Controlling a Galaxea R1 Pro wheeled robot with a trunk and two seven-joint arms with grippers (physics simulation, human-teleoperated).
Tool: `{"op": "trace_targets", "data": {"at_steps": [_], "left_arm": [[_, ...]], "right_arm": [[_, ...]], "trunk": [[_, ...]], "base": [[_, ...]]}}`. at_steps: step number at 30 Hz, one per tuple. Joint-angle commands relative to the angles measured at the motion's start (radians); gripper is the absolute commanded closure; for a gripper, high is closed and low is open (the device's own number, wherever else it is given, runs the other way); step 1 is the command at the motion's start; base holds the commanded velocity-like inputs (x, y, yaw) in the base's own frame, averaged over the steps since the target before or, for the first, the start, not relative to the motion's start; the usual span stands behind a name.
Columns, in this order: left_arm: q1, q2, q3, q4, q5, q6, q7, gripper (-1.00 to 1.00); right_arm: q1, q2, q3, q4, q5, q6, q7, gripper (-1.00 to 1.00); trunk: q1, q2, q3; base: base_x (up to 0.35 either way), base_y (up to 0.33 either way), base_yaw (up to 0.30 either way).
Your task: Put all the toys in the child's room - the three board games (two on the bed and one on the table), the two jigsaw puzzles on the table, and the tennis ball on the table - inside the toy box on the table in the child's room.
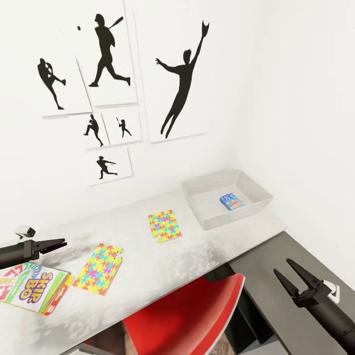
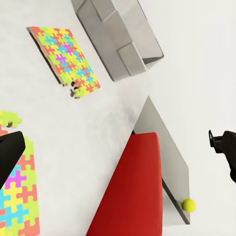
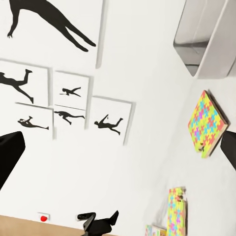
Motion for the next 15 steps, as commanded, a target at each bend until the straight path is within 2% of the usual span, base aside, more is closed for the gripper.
{"op": "trace_targets", "data": {"at_steps": [1,15], "left_arm": [[-0.001,0.0,0.0,0.0,0.0,0.011,-0.004,-1.0],[0.0,0.001,0.001,0.0,0.0,-0.008,-0.004,-1.0]], "right_arm": [[0.0,0.0,-0.001,0.0,0.0,0.005,0.002,-1.0],[0.0,0.004,-0.001,0.0,0.0,0.005,0.003,-1.0]], "trunk": [[0.001,-0.002,-0.001],[0.001,-0.002,0.016]], "base": [[0.0,0.0,-0.035],[-0.015,0.0,-0.099]]}}
